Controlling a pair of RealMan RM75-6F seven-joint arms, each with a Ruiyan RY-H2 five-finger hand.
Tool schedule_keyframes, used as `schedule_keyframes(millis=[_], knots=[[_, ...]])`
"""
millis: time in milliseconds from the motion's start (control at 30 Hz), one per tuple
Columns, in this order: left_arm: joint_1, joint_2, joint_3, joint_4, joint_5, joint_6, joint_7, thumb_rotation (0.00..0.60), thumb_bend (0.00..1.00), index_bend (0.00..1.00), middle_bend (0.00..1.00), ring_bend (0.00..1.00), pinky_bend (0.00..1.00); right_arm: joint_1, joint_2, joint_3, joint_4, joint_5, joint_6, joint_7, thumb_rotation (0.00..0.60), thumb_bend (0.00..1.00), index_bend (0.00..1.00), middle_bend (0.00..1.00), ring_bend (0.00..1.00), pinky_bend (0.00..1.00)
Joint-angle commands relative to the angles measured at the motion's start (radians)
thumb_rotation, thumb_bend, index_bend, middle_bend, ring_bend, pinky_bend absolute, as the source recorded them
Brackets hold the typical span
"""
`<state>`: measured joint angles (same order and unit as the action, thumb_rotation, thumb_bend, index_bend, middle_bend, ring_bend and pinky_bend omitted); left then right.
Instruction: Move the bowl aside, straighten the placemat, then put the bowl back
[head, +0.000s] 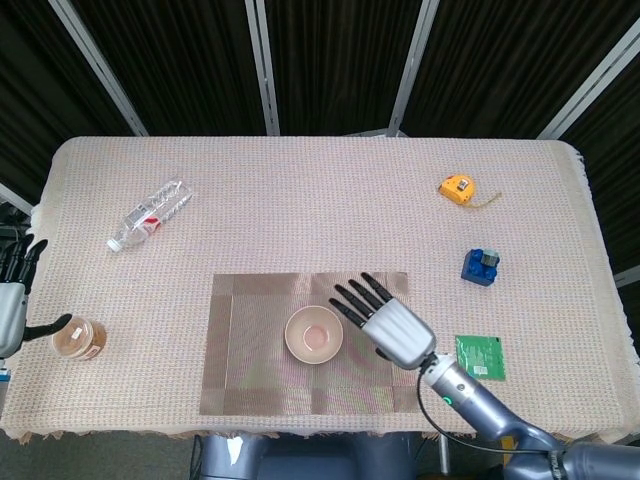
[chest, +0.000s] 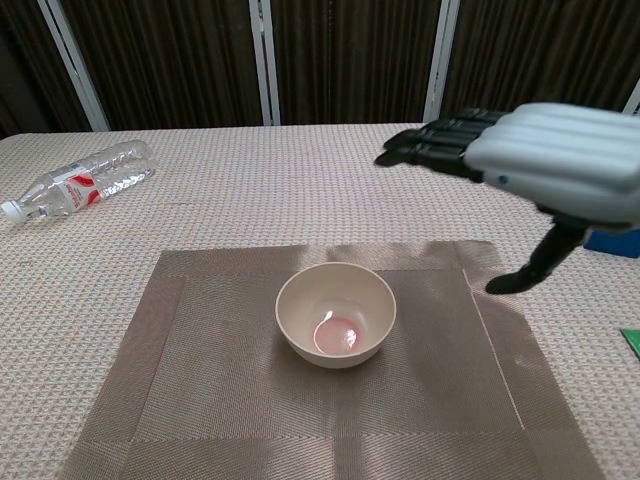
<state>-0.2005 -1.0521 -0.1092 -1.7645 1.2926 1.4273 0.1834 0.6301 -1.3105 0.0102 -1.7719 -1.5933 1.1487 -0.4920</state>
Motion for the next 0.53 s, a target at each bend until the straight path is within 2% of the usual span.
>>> schedule_keyframes(millis=[33,233,533], knots=[[0.011,-0.009,0.008,0.012,0.012,0.013,-0.005,0.6,0.11,0.0,0.0,0.0,0.0,-0.11,0.083,-0.031,0.026,-0.057,0.168,0.12,0.6,0.0,0.0,0.0,0.0,0.0],[0.04,-0.035,0.03,0.081,0.056,0.05,-0.036,0.6,0.11,0.0,0.0,0.0,0.0,-0.262,0.107,-0.024,0.138,0.025,0.361,0.285,0.6,0.0,0.0,0.0,0.0,0.0],[0.066,-0.04,0.041,0.137,0.094,0.078,-0.106,0.6,0.11,0.0,0.0,0.0,0.0,-0.38,0.099,-0.026,0.218,0.104,0.439,0.4,0.6,0.0,0.0,0.0,0.0,0.0]])
